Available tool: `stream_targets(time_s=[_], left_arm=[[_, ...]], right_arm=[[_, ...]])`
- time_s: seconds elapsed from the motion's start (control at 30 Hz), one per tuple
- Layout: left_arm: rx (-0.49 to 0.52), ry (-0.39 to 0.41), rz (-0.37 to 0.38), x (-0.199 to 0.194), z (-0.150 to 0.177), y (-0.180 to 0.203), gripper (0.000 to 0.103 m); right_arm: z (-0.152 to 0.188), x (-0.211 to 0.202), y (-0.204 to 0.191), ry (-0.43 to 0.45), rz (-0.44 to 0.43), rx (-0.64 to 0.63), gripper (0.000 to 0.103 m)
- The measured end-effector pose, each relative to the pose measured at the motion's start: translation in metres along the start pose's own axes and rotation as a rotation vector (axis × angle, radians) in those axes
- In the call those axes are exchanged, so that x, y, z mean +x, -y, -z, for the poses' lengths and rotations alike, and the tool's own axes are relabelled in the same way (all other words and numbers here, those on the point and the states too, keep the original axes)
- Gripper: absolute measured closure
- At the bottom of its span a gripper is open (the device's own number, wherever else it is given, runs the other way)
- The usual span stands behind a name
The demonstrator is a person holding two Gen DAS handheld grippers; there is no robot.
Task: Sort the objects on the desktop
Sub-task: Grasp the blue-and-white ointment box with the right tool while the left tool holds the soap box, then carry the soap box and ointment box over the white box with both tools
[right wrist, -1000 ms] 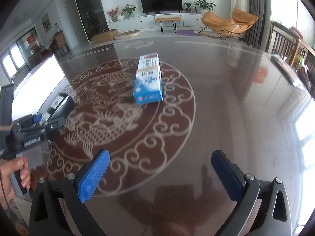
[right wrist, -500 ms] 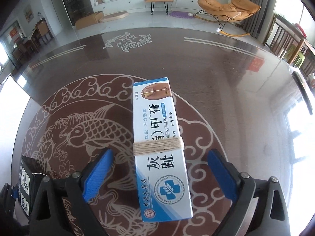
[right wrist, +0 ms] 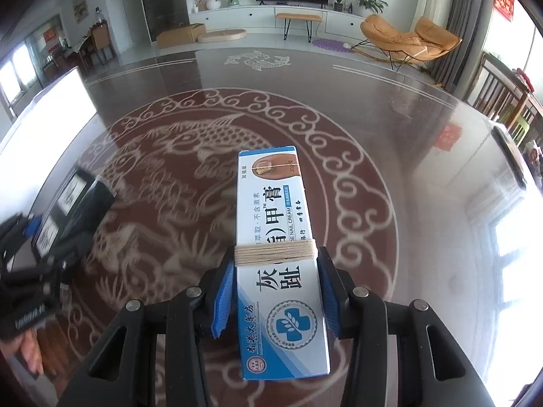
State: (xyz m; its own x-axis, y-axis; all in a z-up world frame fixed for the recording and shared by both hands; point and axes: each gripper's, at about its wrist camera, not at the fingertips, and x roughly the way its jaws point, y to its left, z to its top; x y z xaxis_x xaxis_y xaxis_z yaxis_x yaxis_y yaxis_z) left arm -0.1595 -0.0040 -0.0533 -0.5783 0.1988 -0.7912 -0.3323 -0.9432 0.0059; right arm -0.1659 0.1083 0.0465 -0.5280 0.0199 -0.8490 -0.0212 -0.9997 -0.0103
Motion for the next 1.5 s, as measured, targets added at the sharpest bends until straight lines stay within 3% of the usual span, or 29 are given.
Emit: stream_targets(time_s=[0.2,0.37,0.47,0.53,0.6,0.63,0.83,1.5], left_arm=[[0.024,-0.003,0.015,-0.014,0.017,0.005,0.044],[0.03,-0.002,0.024,-0.04,0.049,0.009,0.044],[0.032,-0.002,0.028,-0.051,0.062,0.009,0.044],[0.031,0.0,0.03,-0.052,0.065,0.009,0.044],[0.026,-0.017,0.014,-0.049,0.065,0.009,0.025],[0.012,-0.037,-0.012,-0.046,0.066,0.007,0.008],[-0.011,-0.057,-0.016,-0.041,0.067,0.003,0.001],[-0.005,-0.076,0.0,-0.041,0.066,0.003,0.0]], right_arm=[[0.088,-0.052,-0.02,0.071,-0.009,-0.001,0.058],[0.126,-0.074,-0.032,0.114,-0.008,-0.01,0.057],[0.125,-0.073,-0.032,0.12,-0.019,-0.014,0.053],[0.122,-0.069,-0.032,0.108,-0.03,-0.02,0.038],[0.117,-0.064,-0.034,0.1,-0.045,-0.025,0.028],[0.118,-0.063,-0.036,0.096,-0.048,-0.031,0.023],[0.114,-0.054,-0.034,0.064,-0.035,-0.035,0.002],[0.115,-0.05,-0.033,0.061,-0.035,-0.037,0.0]])
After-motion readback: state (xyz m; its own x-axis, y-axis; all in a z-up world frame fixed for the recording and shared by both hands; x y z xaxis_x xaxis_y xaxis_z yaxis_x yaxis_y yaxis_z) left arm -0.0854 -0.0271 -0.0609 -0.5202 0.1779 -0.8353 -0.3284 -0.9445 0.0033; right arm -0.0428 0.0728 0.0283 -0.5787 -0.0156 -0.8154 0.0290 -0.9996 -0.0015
